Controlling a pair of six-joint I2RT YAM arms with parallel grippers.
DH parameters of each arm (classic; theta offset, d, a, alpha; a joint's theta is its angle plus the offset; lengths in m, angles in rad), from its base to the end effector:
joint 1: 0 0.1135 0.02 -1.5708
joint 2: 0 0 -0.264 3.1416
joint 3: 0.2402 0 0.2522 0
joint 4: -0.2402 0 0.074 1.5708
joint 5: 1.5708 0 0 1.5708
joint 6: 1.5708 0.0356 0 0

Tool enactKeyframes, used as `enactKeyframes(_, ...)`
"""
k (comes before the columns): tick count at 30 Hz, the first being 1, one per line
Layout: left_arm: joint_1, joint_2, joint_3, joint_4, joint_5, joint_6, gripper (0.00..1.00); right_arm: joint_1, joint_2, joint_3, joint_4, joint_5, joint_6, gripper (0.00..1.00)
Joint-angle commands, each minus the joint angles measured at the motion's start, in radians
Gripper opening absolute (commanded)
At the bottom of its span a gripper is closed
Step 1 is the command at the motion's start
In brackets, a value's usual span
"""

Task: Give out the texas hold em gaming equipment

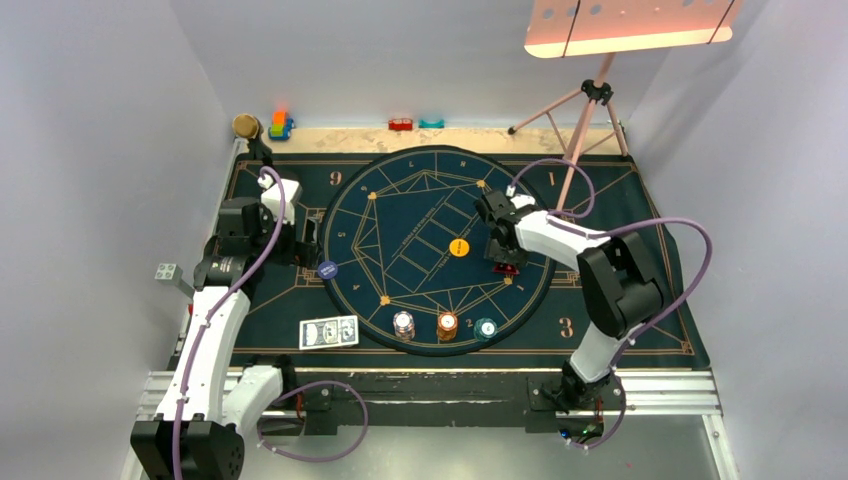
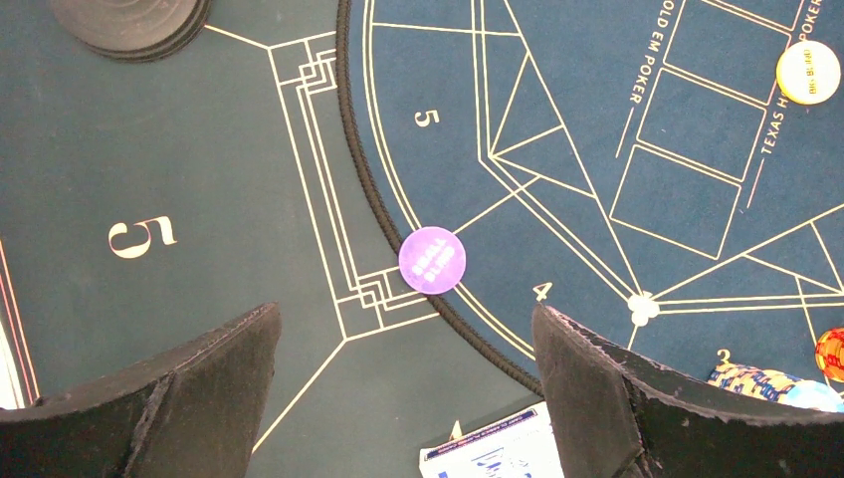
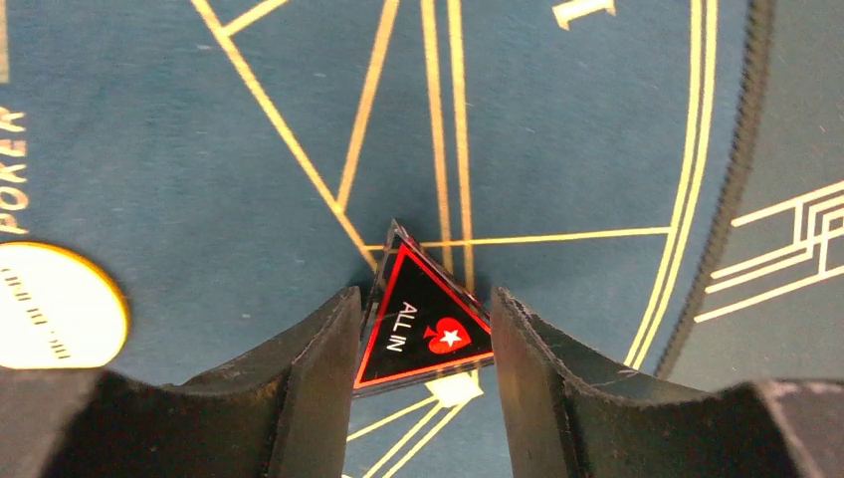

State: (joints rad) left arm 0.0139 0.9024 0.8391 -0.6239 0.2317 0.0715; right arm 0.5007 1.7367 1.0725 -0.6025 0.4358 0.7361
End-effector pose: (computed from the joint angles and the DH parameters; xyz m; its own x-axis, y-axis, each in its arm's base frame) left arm 0.1887 -0.0056 0.2961 -0.6210 0.0609 -0.7815 0.2089 0.9738 -0.0901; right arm 0.2926 0.1430 0.1687 -0.8380 0.2353 -0.4923 0.3216 0.9418 -0.0974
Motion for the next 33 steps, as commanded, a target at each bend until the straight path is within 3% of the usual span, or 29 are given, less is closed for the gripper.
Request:
enactKeyframes(1,0.009,-0.016,0.013,-0.001,0.012,0.01,1.0,-0.039,-0.047,-0.078,-0.137,0.051,0.063,0.51)
enactKeyframes(10,0.009,-0.022,0.014,-0.006,0.023,0.014,1.0,-0.089,-0.22,-0.209,-0.181,0.037,0.091,0.51)
enactKeyframes(16,0.009,-0.015,0.014,-0.008,0.034,0.017,1.0,-0.09,-0.277,-0.12,-0.233,0.058,0.071,0.54)
enactKeyframes(21,0.009,-0.019,0.015,-0.009,0.035,0.016,1.0,-0.018,-0.208,0.04,-0.193,0.031,-0.015,0.62)
enactKeyframes(26,0.009,-0.011,0.012,-0.005,0.03,0.019,1.0,0.135,-0.107,0.13,-0.017,-0.067,-0.152,0.64)
enactKeyframes(33,0.009,-0.017,0.01,-0.004,0.029,0.021,1.0,0.152,-0.003,0.127,0.096,-0.179,-0.216,0.61)
